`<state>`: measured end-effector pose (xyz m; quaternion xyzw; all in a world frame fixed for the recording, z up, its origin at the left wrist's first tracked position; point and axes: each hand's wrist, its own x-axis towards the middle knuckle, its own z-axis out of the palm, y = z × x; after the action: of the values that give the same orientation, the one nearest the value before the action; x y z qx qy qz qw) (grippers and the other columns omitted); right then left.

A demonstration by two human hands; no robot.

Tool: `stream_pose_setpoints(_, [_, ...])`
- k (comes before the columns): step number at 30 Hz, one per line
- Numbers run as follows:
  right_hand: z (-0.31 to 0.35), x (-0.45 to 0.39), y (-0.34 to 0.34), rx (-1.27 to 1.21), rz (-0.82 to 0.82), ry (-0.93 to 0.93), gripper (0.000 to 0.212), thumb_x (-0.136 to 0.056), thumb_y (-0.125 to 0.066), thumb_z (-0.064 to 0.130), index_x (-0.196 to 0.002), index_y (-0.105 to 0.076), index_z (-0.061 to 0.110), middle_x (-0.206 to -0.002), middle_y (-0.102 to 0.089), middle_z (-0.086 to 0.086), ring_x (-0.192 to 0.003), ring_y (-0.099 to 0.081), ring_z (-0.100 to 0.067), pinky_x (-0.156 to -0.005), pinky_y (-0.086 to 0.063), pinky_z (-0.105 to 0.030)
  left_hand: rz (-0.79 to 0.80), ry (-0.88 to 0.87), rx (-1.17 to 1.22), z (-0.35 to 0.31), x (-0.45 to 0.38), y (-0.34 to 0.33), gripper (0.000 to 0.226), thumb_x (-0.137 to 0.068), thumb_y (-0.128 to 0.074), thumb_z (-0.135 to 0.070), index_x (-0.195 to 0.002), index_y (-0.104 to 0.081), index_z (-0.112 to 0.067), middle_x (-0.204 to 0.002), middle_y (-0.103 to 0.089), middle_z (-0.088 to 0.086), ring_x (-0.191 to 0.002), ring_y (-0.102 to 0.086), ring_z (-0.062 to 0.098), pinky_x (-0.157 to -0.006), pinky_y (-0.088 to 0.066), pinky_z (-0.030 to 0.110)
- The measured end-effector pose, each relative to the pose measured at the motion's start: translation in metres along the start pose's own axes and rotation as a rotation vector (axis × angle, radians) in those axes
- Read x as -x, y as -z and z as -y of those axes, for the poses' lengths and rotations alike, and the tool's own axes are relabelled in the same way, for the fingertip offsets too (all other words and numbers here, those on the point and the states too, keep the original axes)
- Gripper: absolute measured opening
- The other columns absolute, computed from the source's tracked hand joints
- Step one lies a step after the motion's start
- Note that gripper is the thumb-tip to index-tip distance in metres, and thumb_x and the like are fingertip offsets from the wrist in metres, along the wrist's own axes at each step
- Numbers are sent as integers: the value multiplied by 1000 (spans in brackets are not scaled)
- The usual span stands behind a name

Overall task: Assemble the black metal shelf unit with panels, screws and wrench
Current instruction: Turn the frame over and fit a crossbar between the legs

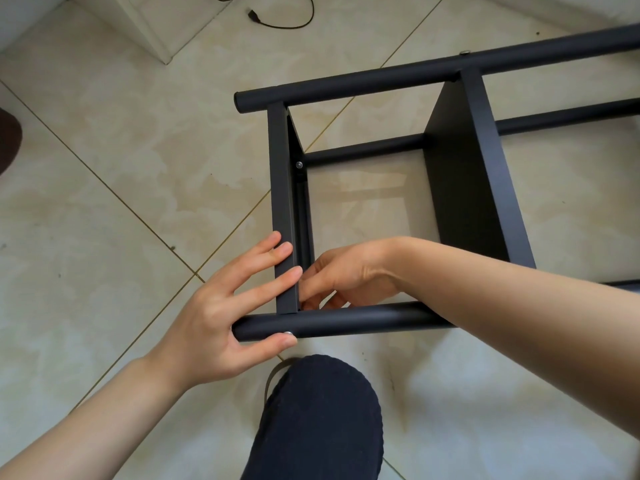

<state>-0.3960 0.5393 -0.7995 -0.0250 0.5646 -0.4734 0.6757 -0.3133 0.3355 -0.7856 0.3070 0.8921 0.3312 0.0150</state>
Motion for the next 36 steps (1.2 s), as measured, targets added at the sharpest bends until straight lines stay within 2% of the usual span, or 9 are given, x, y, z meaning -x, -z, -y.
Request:
stream_pose_setpoints(6, [-2,6,9,-100,58,11,14,-94,-63,17,-84,-70,12,-83,-67,-2,-74,-63,-13,-71,-55,-27,4,3,-9,0,0,1,60,-92,-69,-40,-134,-57,1,-149,-47,19,-147,-36,34,-118,-34,44])
stream_pose_setpoints(9, [-1,6,9,-94,49,2,16,-93,-65,17,-79,-71,11,-81,-66,-3,-75,-63,-14,-70,-56,-27,5,4,-5,0,0,1,60,-91,-70,-39,-134,-57,0,-149,-47,18,-147,-36,35,-118,-34,45])
stream_pose_setpoints(14, [-1,-2,1,-73,20,-26,19,-95,-63,21,-105,-68,6,-91,-65,-7,-88,-61,-21,-89,-51,-35,8,2,-1,0,0,1,60,-92,-70,-40,-135,-56,0,-149,-47,18,-147,-36,35,-118,-34,45])
stream_pose_setpoints(18, [-2,1,4,-139,56,13,10,-94,-63,16,-96,-70,9,-79,-68,-3,-73,-65,-13,-68,-56,-25,7,5,0,0,0,1,60,-92,-70,-40,-134,-56,0,-149,-47,19,-147,-36,35,-118,-34,45])
stream_pose_setpoints(20, [-2,5,9,-157,72,8,9,-93,-64,14,-90,-71,9,-77,-68,-2,-69,-65,-11,-64,-56,-23,9,10,-4,0,0,1,59,-93,-69,-42,-134,-57,-1,-149,-47,18,-148,-36,34,-118,-35,45])
stream_pose_setpoints(24, [-1,6,8,-136,56,0,18,-93,-66,15,-77,-73,11,-68,-65,-1,-62,-61,-9,-61,-54,-22,4,4,3,0,0,1,58,-93,-68,-42,-136,-57,-4,-149,-47,17,-148,-36,34,-118,-35,45])
stream_pose_setpoints(31, [1,4,3,-141,39,9,9,-94,-62,13,-95,-67,5,-72,-64,-3,-62,-59,-9,-63,-53,-20,2,7,4,1,1,0,60,-93,-69,-42,-135,-57,-1,-149,-47,18,-147,-36,34,-118,-35,45])
stream_pose_setpoints(34, [1,10,7,-135,83,0,16,-95,-62,15,-83,-69,7,-65,-64,0,-58,-58,-7,-60,-52,-18,2,3,5,1,1,1,59,-94,-68,-42,-134,-56,-1,-150,-47,17,-148,-36,34,-118,-34,44])
stream_pose_setpoints(36, [1,10,6,-108,54,-7,18,-94,-63,17,-79,-69,8,-64,-63,1,-56,-57,-7,-59,-51,-18,4,1,1,1,0,0,59,-94,-68,-42,-134,-56,0,-150,-46,18,-148,-35,34,-118,-35,45])
